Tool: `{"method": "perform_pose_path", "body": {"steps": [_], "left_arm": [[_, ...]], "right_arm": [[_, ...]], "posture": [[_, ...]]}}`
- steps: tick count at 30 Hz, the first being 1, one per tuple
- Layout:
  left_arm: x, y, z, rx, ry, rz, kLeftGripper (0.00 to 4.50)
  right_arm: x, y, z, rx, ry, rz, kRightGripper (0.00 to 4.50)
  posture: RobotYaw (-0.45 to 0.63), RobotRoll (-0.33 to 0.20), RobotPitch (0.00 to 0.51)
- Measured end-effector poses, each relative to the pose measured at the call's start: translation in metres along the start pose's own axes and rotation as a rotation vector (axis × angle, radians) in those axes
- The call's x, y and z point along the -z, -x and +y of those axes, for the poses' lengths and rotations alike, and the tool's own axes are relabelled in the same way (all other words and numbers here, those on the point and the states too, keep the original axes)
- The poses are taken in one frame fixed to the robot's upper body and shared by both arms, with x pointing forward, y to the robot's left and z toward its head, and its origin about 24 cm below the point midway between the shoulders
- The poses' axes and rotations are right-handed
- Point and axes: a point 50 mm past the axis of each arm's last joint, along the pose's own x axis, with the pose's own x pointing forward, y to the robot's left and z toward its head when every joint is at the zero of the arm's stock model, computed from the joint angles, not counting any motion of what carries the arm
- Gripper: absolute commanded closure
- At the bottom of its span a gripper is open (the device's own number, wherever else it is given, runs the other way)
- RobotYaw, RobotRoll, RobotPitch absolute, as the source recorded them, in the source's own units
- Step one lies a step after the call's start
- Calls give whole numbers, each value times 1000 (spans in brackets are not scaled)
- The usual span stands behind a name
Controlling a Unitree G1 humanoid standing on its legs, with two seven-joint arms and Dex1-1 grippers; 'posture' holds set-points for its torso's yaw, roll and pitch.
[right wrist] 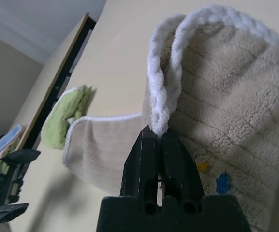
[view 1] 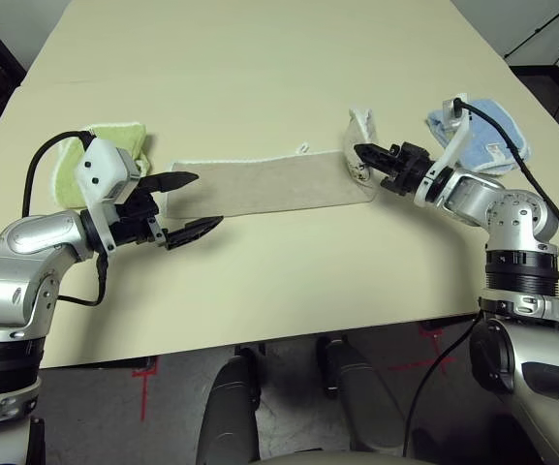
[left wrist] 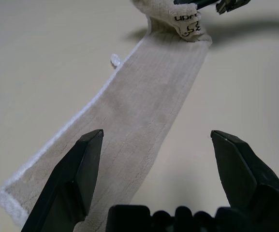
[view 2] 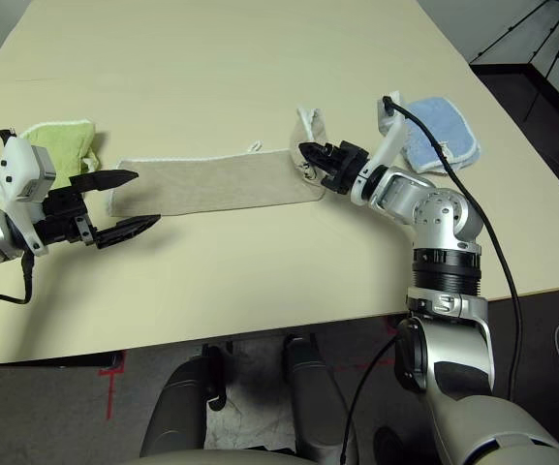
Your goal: Fold the towel and set it aside.
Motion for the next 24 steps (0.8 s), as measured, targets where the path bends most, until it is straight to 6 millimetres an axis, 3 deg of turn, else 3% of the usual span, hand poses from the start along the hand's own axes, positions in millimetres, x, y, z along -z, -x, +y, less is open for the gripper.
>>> {"method": "perform_pose_path", "body": {"steps": [10,24], "left_arm": [[3,1,-3,-6,6,7,0],[4,3,-4,-21,8,11,0]], "right_arm": [[18,-15,13,-62,-24,69,4474],[38,-20,17,-84,-40,130,4474]], "posture": [[-56,0,207],[-42,0,215]]}}
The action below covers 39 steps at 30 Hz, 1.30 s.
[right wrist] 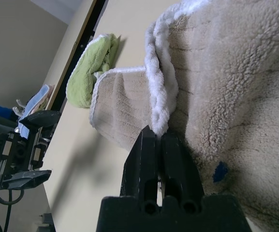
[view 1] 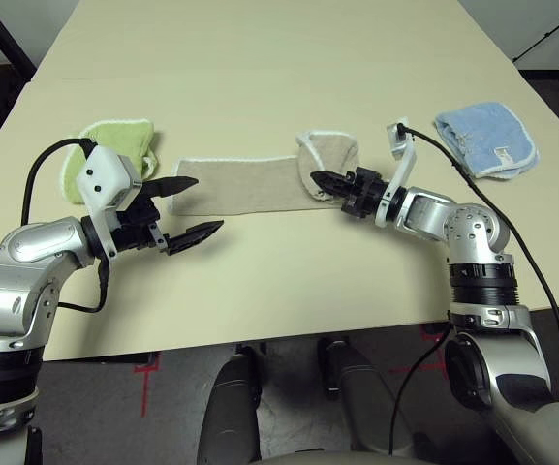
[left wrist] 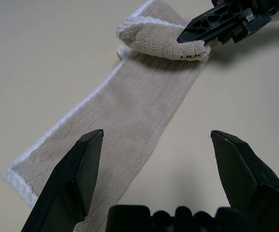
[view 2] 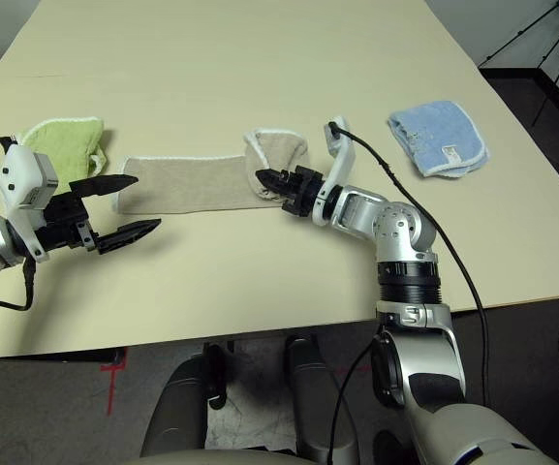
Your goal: Fold the towel and set it aside.
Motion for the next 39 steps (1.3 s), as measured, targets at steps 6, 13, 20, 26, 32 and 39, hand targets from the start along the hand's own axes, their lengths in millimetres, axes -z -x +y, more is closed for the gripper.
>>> {"method": "perform_pose_path", "body": {"steps": [6,13,20,26,32,39], "left_arm": [[0,0,-2,4,-2,2,0],[0,0,-3,6,-6,1,0],[0,0,-3,6,-6,1,0],[0,0,-3,6,-7,0,0],[1,0,0,-3,-2,-2,0],[-1,-1,2,-8,-8,-12,0]], "right_arm": [[6,-5,4,-17,-10,3,4474],[12,-11,7,-22,-15,22,2551],[14,-14,9,-29,-12,32,15],[-2,-7,12,-37,56,23,15],[-27,3,10,-1,146,-33,15],[2,-6,5,15,119,69,15]], "posture": [[-42,0,216],[-37,0,218],[-41,0,216],[-56,0,215],[-59,0,211],[-45,0,208]]}}
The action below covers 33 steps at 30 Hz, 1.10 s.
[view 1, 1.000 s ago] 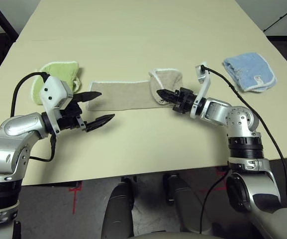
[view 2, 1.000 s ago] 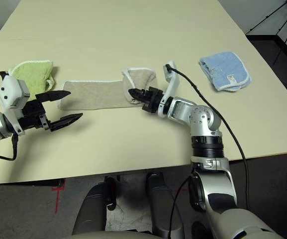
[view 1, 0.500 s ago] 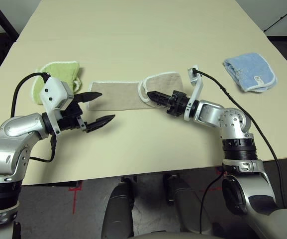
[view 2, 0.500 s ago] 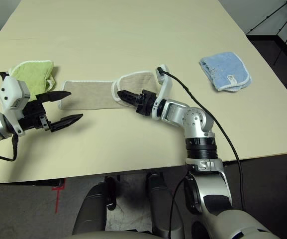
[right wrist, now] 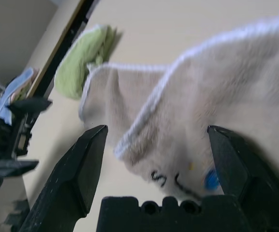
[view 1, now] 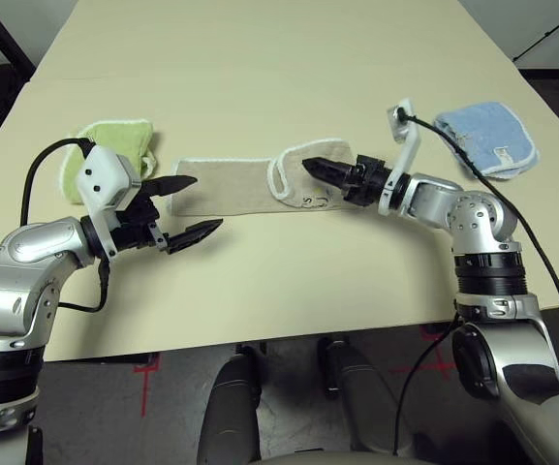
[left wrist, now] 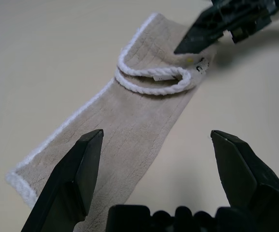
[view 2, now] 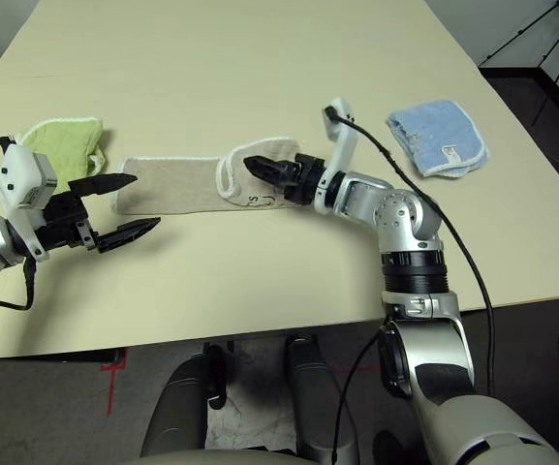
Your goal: Fold the towel and set it aside.
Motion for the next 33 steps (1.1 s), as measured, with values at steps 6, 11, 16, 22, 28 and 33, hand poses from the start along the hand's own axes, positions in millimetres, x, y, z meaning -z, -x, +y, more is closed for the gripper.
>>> {"method": "perform_pose_path", "body": {"steps": [6,11,16,22,28,33], "left_arm": [[0,0,0,0,1,1,0],[1,1,-1,-3,4,5,0],[1,2,0,-20,10,6,0],[-6,-1,5,-49,15,-21,0],[-8,-2,8,-85,53,-50,0],[-6,-2,9,-111,92,-43,0]], "right_arm": [[9,-8,9,-27,7,39,15],[11,-6,8,-16,21,54,15],[-5,5,3,-28,151,27,15],[-38,29,3,-121,532,-4,15],[-34,42,-6,-190,648,-42,15],[-19,52,-14,-256,718,-72,15]], "posture": [[-32,0,207],[-32,0,204],[-38,0,198],[-51,0,188],[-55,0,179],[-58,0,181]]}}
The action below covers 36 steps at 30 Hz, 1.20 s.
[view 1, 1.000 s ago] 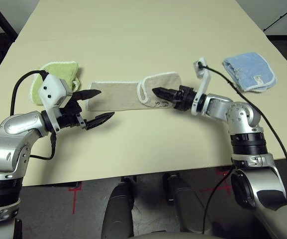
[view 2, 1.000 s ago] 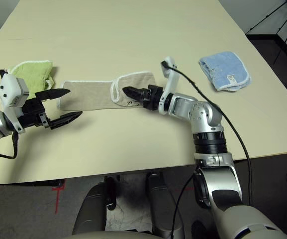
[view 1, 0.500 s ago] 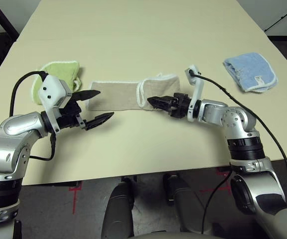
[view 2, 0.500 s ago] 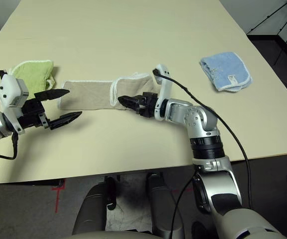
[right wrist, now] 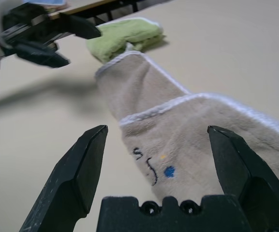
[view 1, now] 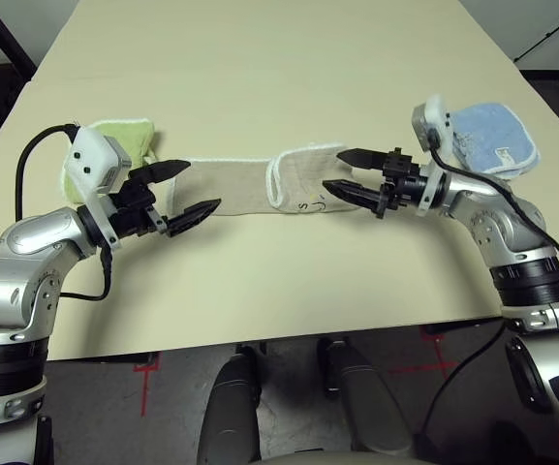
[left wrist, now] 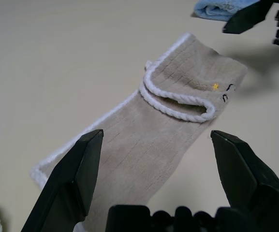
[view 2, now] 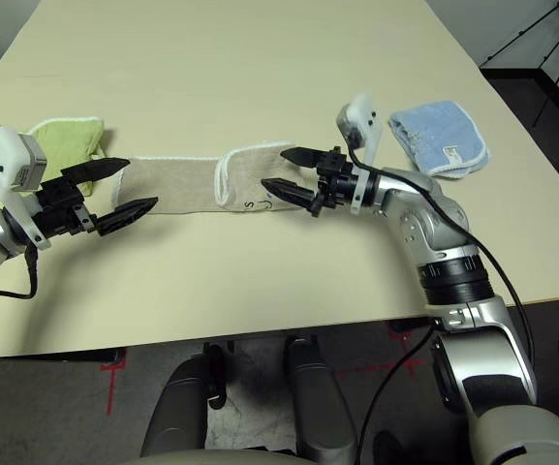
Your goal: Fold the towel and set it aside.
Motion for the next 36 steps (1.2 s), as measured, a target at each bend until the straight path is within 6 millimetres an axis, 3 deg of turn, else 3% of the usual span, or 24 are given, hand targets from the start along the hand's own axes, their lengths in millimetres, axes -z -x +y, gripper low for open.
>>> {"method": "perform_pose_path", "body": {"steps": [11,17,26,36], "left_arm": [[-3,6,13,-183,172,43,0],[13,12,17,-384,346,119,0],[26,17,-1,-592,683,101,0],[23,1,-9,-666,998,81,0]], "right_arm": [[27,17,3,-97,125,3,15],[27,21,-3,-121,165,20,15],[16,30,-14,-96,214,21,15],[24,37,-9,-119,193,42,15]], "posture": [[-56,0,189],[-61,0,194],[-62,0,206],[-81,0,210]]}}
